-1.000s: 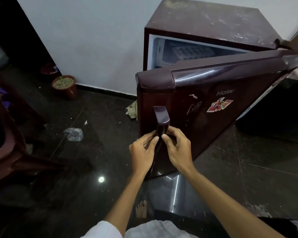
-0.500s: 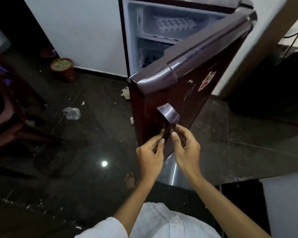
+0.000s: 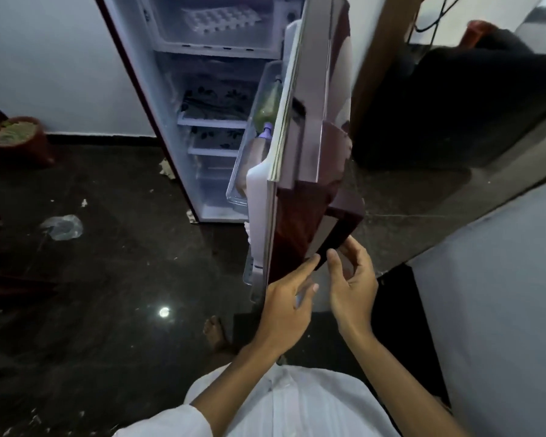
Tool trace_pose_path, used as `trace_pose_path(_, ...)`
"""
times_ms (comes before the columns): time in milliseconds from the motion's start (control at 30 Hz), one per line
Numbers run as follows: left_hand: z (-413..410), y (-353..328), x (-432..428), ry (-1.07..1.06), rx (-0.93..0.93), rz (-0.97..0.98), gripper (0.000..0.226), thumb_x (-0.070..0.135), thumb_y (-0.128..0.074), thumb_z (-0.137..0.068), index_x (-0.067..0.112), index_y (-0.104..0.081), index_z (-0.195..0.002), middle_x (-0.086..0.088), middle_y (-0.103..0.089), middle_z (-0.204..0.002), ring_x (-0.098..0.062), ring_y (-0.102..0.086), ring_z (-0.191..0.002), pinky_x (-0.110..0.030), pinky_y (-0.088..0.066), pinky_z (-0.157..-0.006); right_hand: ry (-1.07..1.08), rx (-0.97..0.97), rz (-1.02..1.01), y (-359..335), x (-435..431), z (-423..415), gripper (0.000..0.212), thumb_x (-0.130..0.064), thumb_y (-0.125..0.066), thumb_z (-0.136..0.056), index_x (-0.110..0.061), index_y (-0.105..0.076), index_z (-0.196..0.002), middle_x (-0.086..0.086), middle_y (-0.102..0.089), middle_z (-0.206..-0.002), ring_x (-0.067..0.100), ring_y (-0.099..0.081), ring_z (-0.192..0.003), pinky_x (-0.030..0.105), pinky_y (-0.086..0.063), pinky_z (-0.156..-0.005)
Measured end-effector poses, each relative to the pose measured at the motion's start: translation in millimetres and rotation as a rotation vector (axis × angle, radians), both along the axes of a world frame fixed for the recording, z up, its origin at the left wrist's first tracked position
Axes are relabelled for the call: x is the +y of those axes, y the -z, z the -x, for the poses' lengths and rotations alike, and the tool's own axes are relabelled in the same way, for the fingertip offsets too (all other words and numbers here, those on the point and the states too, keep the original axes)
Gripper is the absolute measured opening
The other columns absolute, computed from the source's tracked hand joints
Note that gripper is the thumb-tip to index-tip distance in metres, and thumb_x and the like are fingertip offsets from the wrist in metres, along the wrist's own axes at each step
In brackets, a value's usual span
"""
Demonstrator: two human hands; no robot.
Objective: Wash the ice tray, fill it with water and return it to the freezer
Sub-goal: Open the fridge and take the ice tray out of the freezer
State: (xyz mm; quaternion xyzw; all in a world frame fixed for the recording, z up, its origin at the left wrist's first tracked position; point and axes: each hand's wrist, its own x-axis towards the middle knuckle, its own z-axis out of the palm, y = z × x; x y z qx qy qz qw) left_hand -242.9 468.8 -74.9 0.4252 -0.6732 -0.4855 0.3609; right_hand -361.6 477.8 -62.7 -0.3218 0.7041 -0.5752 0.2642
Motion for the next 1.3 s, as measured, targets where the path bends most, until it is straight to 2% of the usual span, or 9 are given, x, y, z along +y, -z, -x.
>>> trace_pose_path(167, -7, -2, 2, -0.117, 0.026, 0.070, 0.030, 0.005, -0.063, -0.095, 0.013, -0.069, -0.123, 0.004, -0.071, -0.120, 0.000, -0.066, -0.110, -0.017, -0.052, -0.093, 0.074, -0.015, -0.030, 13, 25, -6, 0.031, -0.024, -0.073, -0.088, -0.021, -0.056, -0.114, -0.004, -0.058, -0.117, -0.001, -0.060, -0.107, 0.028, -0.056, -0.091)
trace_pose_path(333, -15, 0, -4, -0.170, 0.035, 0.047, 0.029, 0.000, -0.061, -0.094, 0.013, -0.070, -0.118, 0.008, -0.071, -0.114, -0.001, -0.067, -0.106, -0.022, -0.055, -0.092, 0.111, -0.062, -0.040, 19, 31, -11, 0.055, -0.036, -0.077, -0.077, -0.020, -0.052, -0.123, 0.000, -0.058, -0.125, 0.007, -0.060, -0.114, 0.024, -0.052, -0.096)
trace_pose_path(433, -20, 3, -6, -0.196, 0.055, -0.011, 0.032, 0.000, -0.059, -0.096, 0.016, -0.068, -0.121, 0.008, -0.071, -0.116, -0.002, -0.066, -0.110, -0.024, -0.054, -0.094, 0.205, -0.064, -0.043, 17, 28, -1, 0.047, -0.031, -0.075, -0.081, -0.020, -0.052, -0.120, 0.003, -0.058, -0.122, 0.011, -0.060, -0.113, 0.030, -0.053, -0.097)
trace_pose_path(633, -32, 7, -22, -0.225, 0.089, -0.069, 0.032, 0.000, -0.058, -0.097, 0.012, -0.067, -0.124, 0.006, -0.071, -0.119, -0.002, -0.065, -0.114, -0.021, -0.051, -0.098, 0.306, -0.189, -0.116, 21, 25, -7, 0.033, -0.020, -0.071, -0.090, -0.018, -0.054, -0.118, 0.000, -0.064, -0.110, 0.011, -0.063, -0.103, 0.023, -0.051, -0.088)
trace_pose_path(800, -50, 14, -51, -0.228, -0.021, 0.095, 0.034, 0.000, -0.059, -0.095, 0.009, -0.066, -0.127, 0.003, -0.068, -0.125, 0.000, -0.061, -0.119, -0.019, -0.049, -0.100, -0.063, -0.185, -0.247, 22, 7, -47, 0.024, -0.024, -0.068, -0.092, -0.027, -0.058, -0.114, -0.014, -0.065, -0.108, -0.007, -0.063, -0.097, 0.008, -0.049, -0.072)
trace_pose_path(967, -81, 34, -87, -0.161, -0.197, 0.248, 0.040, 0.005, -0.058, -0.097, 0.010, -0.059, -0.137, 0.000, -0.058, -0.141, -0.004, -0.050, -0.133, -0.026, -0.042, -0.112, -0.390, 0.183, -0.275, 29, -41, -65, 0.040, -0.034, -0.062, -0.095, -0.023, -0.052, -0.131, -0.011, -0.055, -0.130, 0.002, -0.052, -0.120, 0.030, -0.049, -0.100)
trace_pose_path(1100, -106, 50, -121, -0.089, -0.506, 0.417, 0.048, 0.024, -0.048, -0.100, 0.013, -0.046, -0.147, -0.004, -0.043, -0.155, -0.015, -0.033, -0.147, -0.040, -0.028, -0.121, -0.538, 0.650, -0.269, 49, -81, -76, 0.060, -0.036, -0.059, -0.097, -0.015, -0.037, -0.149, 0.001, -0.033, -0.156, 0.011, -0.024, -0.147, 0.032, -0.027, -0.119)
trace_pose_path(1200, -125, 59, -151, -0.060, -0.692, 0.512, 0.054, 0.033, -0.042, -0.102, 0.013, -0.038, -0.152, -0.007, -0.033, -0.161, -0.022, -0.023, -0.152, -0.045, -0.021, -0.123, -0.567, 0.888, -0.326, 64, -113, -92, 0.074, -0.043, -0.055, -0.097, -0.015, -0.020, -0.156, 0.004, -0.011, -0.165, 0.016, 0.001, -0.153, 0.036, -0.009, -0.121)
trace_pose_path(1300, -142, 64, -185, -0.059, -0.806, 0.527, 0.059, 0.039, -0.038, -0.102, 0.013, -0.033, -0.154, -0.008, -0.028, -0.163, -0.025, -0.019, -0.152, -0.046, -0.018, -0.122, -0.576, 0.960, -0.380, 74, -146, -107, 0.080, -0.051, -0.047, -0.098, -0.016, -0.008, -0.158, 0.006, 0.000, -0.166, 0.020, 0.008, -0.153, 0.044, -0.011, -0.123)
